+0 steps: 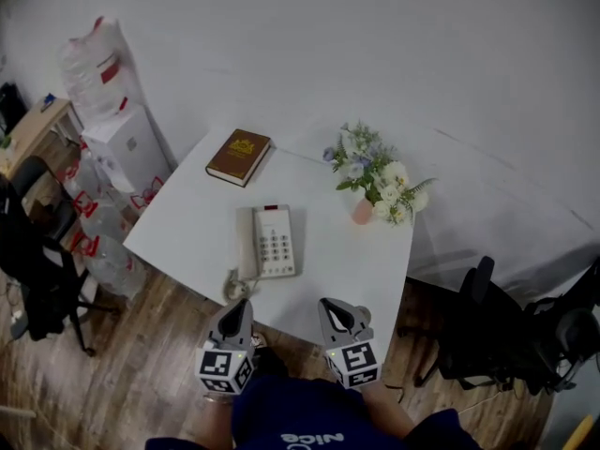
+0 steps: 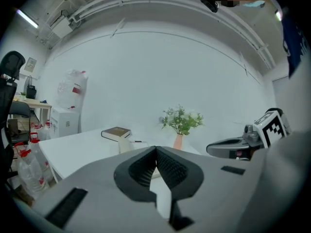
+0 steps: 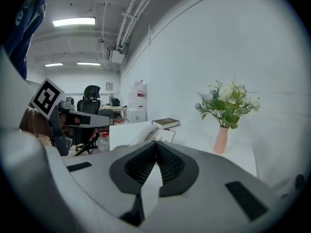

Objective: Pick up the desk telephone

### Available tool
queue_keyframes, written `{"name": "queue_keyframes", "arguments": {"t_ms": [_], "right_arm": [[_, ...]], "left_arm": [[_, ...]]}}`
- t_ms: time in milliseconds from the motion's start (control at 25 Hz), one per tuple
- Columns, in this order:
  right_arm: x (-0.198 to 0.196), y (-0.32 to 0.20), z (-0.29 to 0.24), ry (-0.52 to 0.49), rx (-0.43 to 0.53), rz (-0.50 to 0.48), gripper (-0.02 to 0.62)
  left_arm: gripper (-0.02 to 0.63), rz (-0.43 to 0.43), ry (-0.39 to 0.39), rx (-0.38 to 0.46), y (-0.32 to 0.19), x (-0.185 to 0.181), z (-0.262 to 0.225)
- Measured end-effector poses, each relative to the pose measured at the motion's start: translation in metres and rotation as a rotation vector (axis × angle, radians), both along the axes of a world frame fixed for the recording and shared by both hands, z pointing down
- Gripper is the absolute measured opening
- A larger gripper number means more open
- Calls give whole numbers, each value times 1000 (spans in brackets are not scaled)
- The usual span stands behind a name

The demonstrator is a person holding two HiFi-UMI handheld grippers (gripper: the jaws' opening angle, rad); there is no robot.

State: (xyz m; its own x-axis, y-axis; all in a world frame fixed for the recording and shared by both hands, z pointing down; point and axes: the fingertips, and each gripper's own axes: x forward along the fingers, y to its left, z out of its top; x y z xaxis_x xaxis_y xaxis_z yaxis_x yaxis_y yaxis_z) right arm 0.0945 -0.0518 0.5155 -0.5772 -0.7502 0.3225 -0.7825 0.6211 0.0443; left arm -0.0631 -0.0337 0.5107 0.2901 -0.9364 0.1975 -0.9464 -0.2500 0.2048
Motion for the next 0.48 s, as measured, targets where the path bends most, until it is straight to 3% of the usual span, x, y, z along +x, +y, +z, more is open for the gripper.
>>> {"name": "queue_keyframes", "arguments": {"t_ms": [120, 320, 480], "right_arm": [[-14, -21, 0, 7, -5, 21, 23], [-32, -50, 10, 25, -39, 72, 23], [-49, -70, 14, 18, -45, 107, 23]], "left_arm": [[17, 33, 20, -5, -29, -11, 0], [17, 163, 32, -8, -66, -17, 1], [17, 201, 41, -30, -88, -35, 7]]}}
